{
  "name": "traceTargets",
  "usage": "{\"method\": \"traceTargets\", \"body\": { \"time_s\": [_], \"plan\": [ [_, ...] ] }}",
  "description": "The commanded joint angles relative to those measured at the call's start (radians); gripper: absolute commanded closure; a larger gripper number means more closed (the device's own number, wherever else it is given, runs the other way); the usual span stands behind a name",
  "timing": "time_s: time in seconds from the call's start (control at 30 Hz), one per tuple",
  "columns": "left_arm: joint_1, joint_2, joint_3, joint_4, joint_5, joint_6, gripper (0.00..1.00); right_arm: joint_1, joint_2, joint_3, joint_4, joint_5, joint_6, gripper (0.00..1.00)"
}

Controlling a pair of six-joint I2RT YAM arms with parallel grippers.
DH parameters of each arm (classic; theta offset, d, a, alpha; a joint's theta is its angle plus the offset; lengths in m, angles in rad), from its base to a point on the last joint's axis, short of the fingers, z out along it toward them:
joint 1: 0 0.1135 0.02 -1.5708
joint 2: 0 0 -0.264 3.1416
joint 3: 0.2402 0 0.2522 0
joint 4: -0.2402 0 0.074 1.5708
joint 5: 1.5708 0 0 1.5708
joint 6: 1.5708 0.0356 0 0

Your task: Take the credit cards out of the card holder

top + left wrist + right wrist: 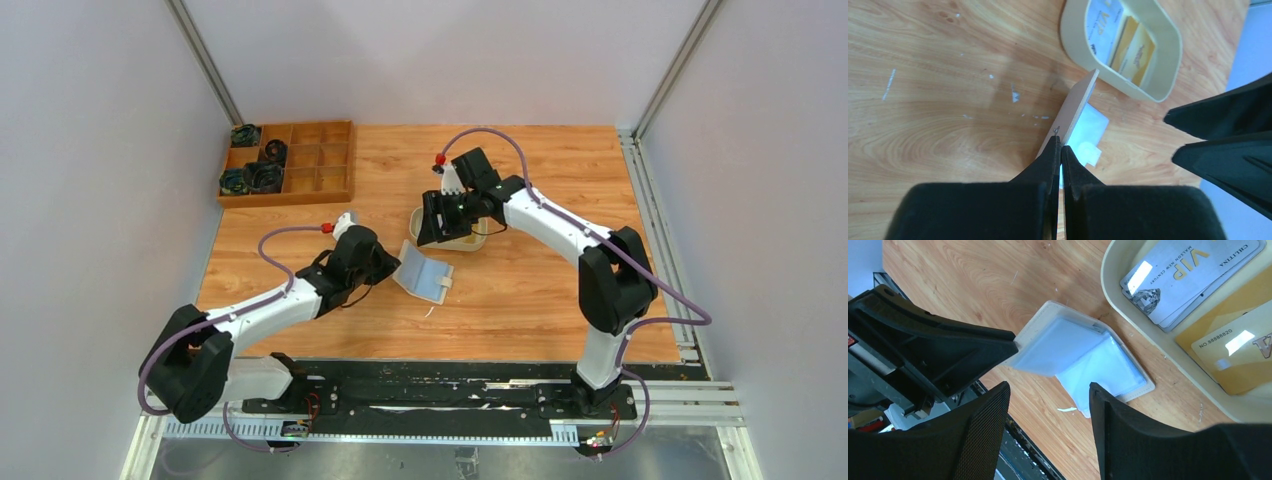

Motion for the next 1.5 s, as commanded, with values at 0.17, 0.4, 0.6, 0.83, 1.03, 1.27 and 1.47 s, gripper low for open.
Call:
{"method": "traceTargets", "body": {
  "time_s": [0.17,0.4,0.6,0.83,1.03,1.27,1.47],
  "plan": [
    [0.007,-0.037,-0.068,0.17,0.007,-0.069,1.0,0.079,0.064,0.037,0.006,0.07,0.123,0.36],
    [0.007,-0.029,-0.096,0.167,-0.004,-0.103,1.0,0.121,0.136,0.109,-0.082,0.125,0.136,0.36],
    [0.007,-0.022,-0.099,0.145,-0.012,-0.114,1.0,0.135,0.181,0.126,-0.116,0.145,0.136,0.36],
    [0.007,-0.013,-0.099,0.089,-0.041,-0.119,1.0,0.142,0.221,0.12,-0.12,0.15,0.149,0.36],
    [0.007,0.023,-0.101,0.09,-0.042,-0.119,1.0,0.154,0.268,0.148,-0.117,0.147,0.151,0.36],
    [0.006,0.031,-0.1,0.076,-0.055,-0.113,1.0,0.162,0.252,0.167,-0.113,0.177,0.149,0.36],
    [0.007,0.036,-0.098,0.076,-0.058,-0.11,1.0,0.173,0.274,0.205,-0.161,0.235,0.136,0.17]
  ]
}}
